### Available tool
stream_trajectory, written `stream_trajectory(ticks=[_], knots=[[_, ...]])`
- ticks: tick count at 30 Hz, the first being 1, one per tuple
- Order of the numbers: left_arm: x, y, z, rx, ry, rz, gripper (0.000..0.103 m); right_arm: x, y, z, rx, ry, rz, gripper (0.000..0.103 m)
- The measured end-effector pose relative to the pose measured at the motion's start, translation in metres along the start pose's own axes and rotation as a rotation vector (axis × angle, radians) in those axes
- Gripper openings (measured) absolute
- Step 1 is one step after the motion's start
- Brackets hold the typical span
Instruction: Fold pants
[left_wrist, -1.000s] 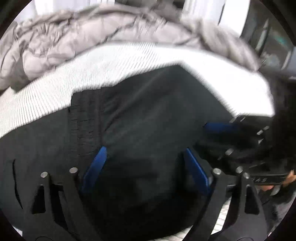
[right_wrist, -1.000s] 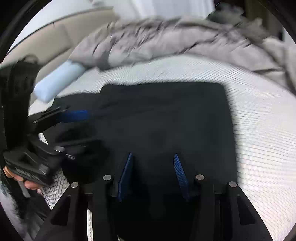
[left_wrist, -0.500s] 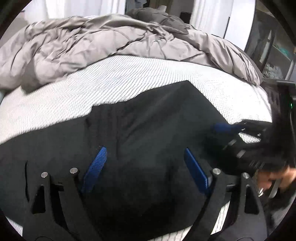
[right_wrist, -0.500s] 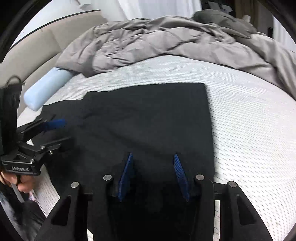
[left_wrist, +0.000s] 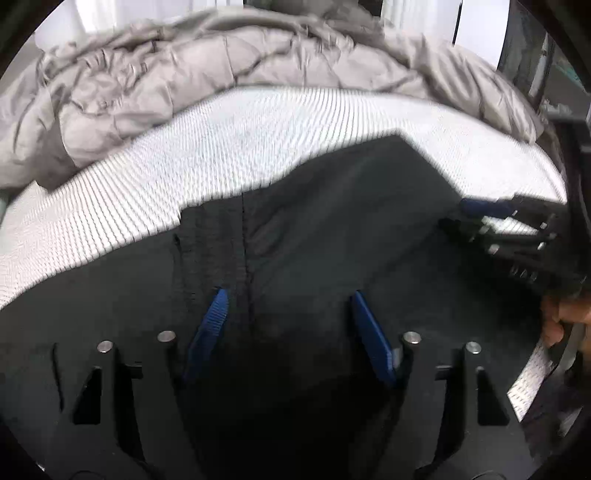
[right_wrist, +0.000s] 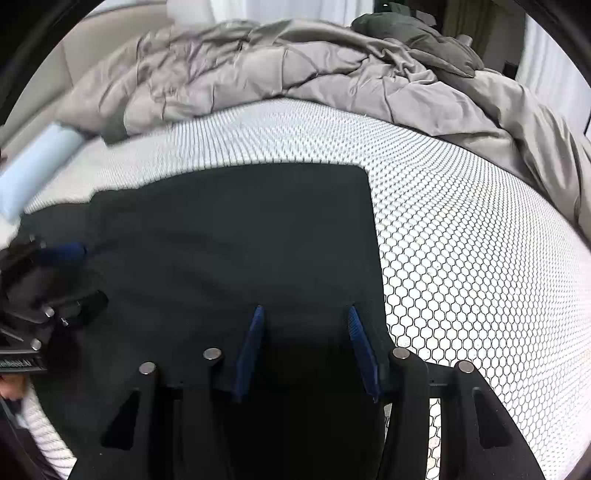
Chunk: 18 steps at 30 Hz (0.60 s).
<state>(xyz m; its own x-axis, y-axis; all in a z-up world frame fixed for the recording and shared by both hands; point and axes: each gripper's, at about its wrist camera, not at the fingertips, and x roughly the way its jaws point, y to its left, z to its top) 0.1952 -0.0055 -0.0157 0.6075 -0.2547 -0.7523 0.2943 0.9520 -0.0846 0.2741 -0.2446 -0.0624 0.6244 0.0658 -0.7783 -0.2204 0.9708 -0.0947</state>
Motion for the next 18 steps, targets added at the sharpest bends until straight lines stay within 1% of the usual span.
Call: stream_trajectory(ticks=[1, 3, 4, 6, 7, 9, 11, 12, 13, 14, 15, 16, 18], knots=[[-0.003, 0.002, 0.005, 0.001, -0.034, -0.008, 0.067, -0.006, 0.003, 0.002, -0.003, -0.024, 0.018, 0.048], [0.001, 0.007, 0.016, -0.015, -0.048, -0.003, 0.067, -0.013, 0.012, 0.006, -0.013, -0.056, 0.074, 0.048], [0.008, 0.012, 0.021, -0.037, -0.032, -0.013, 0.067, -0.013, 0.019, 0.011, -0.016, -0.067, 0.118, 0.048], [0.025, 0.023, 0.026, -0.076, 0.002, -0.006, 0.066, -0.004, 0.036, 0.019, -0.024, -0.073, 0.149, 0.048], [0.036, 0.033, 0.027, -0.117, 0.032, -0.005, 0.064, 0.005, 0.044, 0.024, -0.032, -0.065, 0.151, 0.048], [0.046, 0.049, 0.026, -0.187, 0.057, -0.002, 0.064, 0.027, 0.06, 0.03, -0.061, -0.019, 0.172, 0.048], [0.048, 0.063, 0.024, -0.239, 0.059, -0.008, 0.066, 0.041, 0.069, 0.034, -0.105, 0.014, 0.135, 0.048], [0.051, 0.069, 0.021, -0.263, 0.073, -0.017, 0.067, 0.042, 0.068, 0.034, -0.117, 0.012, 0.102, 0.048], [0.052, 0.075, 0.018, -0.294, 0.078, -0.045, 0.067, 0.041, 0.063, 0.034, -0.116, 0.011, 0.058, 0.049], [0.053, 0.078, 0.017, -0.305, 0.073, -0.052, 0.067, 0.04, 0.053, 0.033, -0.106, 0.013, -0.023, 0.05], [0.051, 0.078, 0.017, -0.307, 0.072, -0.048, 0.067, 0.04, 0.043, 0.032, -0.088, 0.01, -0.083, 0.05], [0.049, 0.075, 0.016, -0.287, 0.073, -0.028, 0.067, 0.041, 0.029, 0.031, -0.048, 0.014, -0.095, 0.051], [0.045, 0.072, 0.017, -0.262, 0.07, 0.006, 0.066, 0.041, 0.014, 0.03, 0.013, 0.016, -0.032, 0.051]])
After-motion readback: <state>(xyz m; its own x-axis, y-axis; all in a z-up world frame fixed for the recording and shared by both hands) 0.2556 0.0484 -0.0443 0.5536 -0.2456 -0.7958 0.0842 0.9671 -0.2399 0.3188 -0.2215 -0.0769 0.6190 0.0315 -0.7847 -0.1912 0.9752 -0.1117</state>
